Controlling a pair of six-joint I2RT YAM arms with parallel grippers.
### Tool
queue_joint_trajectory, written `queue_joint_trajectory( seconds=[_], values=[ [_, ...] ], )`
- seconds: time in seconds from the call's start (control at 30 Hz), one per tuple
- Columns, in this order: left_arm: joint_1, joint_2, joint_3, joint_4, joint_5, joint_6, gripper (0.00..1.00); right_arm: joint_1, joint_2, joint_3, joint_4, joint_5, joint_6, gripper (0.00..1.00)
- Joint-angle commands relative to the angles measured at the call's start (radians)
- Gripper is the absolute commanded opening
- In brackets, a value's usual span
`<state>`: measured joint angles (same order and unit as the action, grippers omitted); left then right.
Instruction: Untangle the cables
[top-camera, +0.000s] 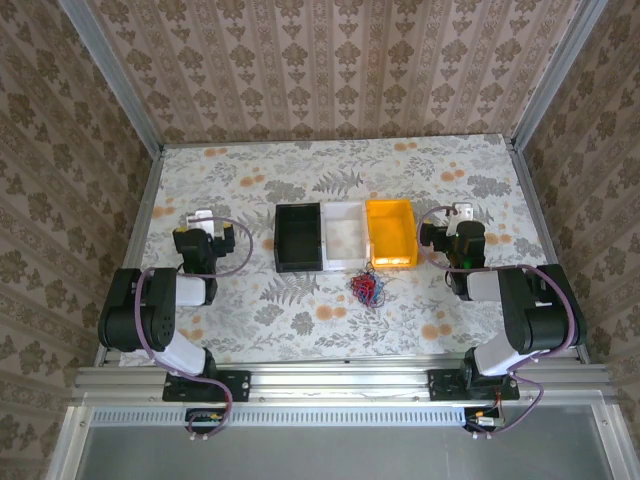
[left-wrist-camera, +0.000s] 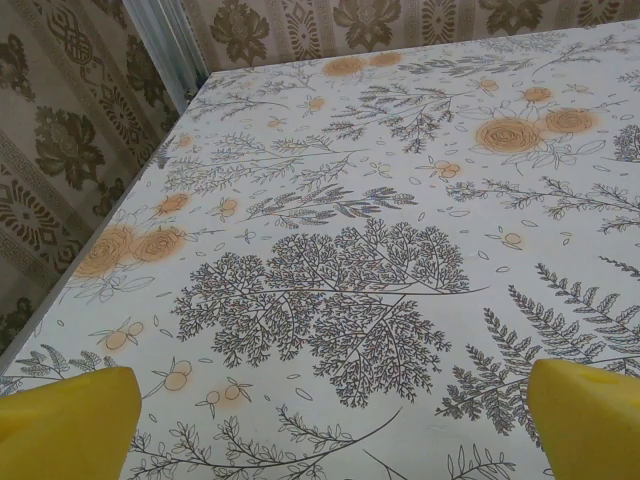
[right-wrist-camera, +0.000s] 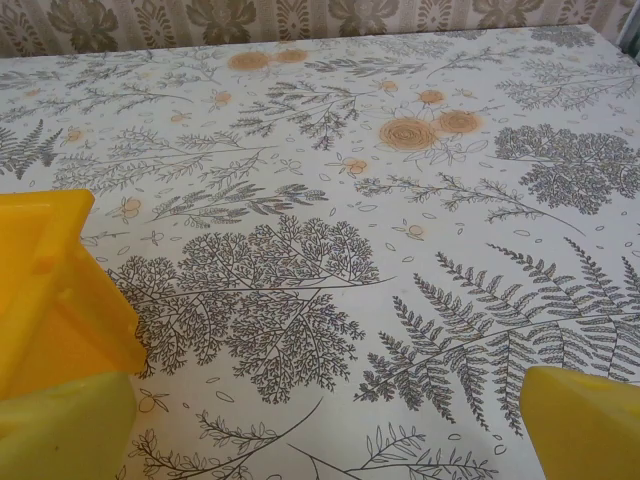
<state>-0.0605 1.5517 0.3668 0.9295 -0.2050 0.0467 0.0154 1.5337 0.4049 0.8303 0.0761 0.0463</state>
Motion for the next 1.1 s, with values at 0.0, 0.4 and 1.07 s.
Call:
queue_joint_trajectory(
  seconds=[0.0, 0.4, 1.07],
  values=[
    [-0.004, 0.002, 0.009, 0.024, 0.009, 0.016, 1.0, -0.005, -0.005, 0.006, 0.013, -0.025, -0.016, 1.0],
    [-0.005, 0.002, 0.009, 0.023, 0.009, 0.016, 1.0, -0.005, -0.003, 0.009, 0.009, -0.025, -0.014, 1.0],
    [0.035, -0.018, 0.046, -0.061, 0.136, 0.012, 1.0, -0.015, -0.014, 0.019, -0.011, -0.049, -0.01, 1.0]
  ],
)
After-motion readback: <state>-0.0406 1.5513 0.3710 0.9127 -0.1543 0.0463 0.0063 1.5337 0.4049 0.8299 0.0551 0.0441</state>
